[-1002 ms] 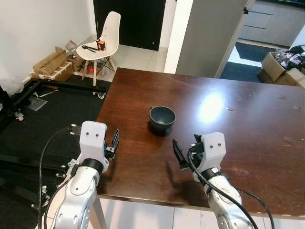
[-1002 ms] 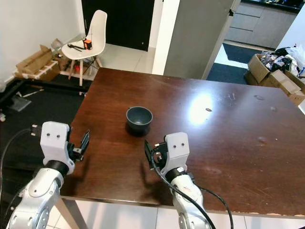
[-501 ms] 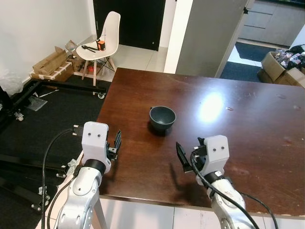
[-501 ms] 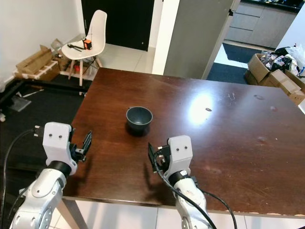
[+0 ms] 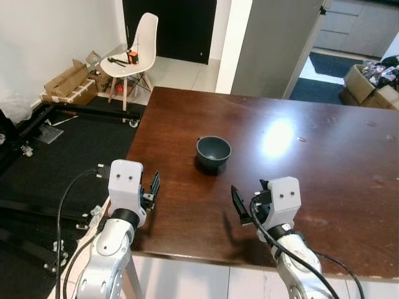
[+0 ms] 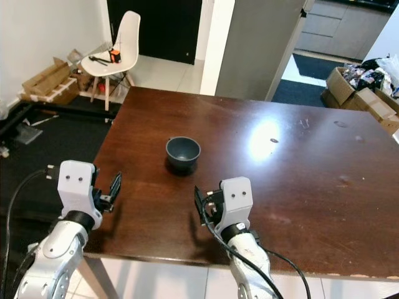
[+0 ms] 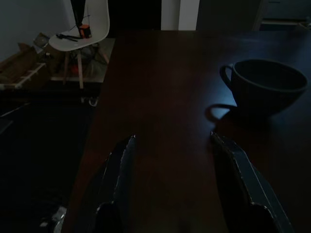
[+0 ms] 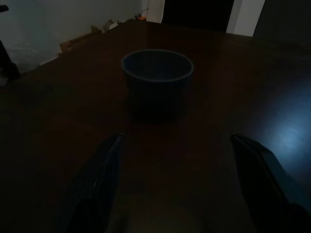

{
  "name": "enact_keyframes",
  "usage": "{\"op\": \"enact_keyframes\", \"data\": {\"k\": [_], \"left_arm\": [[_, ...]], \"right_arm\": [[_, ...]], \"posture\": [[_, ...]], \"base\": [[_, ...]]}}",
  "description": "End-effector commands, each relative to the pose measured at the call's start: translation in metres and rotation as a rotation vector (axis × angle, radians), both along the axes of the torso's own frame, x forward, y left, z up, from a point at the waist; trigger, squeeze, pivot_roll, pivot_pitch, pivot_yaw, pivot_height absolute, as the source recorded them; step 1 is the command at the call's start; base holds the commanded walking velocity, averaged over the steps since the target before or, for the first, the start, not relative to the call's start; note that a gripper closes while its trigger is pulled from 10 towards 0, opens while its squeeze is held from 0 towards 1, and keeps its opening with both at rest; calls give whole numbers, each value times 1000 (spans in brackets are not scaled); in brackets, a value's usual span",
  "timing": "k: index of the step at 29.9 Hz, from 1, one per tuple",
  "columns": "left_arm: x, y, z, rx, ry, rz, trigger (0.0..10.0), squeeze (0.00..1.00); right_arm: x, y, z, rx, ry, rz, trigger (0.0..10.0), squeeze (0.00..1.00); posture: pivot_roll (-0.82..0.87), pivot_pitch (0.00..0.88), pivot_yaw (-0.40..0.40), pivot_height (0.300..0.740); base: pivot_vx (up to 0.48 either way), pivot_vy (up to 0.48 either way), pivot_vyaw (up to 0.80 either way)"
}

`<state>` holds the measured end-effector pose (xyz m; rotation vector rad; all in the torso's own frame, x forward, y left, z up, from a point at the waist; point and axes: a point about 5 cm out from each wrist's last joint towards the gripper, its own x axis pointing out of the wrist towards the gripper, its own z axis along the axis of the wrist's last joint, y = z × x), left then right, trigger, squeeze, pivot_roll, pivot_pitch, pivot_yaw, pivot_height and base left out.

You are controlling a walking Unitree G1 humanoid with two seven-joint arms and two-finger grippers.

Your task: Setting the table

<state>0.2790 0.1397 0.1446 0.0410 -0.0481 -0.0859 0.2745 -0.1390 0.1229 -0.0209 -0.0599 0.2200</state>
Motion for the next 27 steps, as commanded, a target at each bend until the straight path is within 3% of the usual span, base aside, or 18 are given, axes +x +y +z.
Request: {"op": "enact_keyframes", "data": {"k": [1, 27], "left_arm": [[-2, -1, -7, -6, 33, -8, 10000, 0], [-1, -4, -8, -7, 34, -23, 10000, 0]], "right_arm": [[-2, -3, -3, -3, 14, -13, 10000, 0], [-2, -4, -3, -10, 15, -12, 10000, 0]], "posture": [[-25, 0, 5, 740], [-33, 0, 10, 740]], "base": [[-337, 0, 0], [-332, 0, 0]]}}
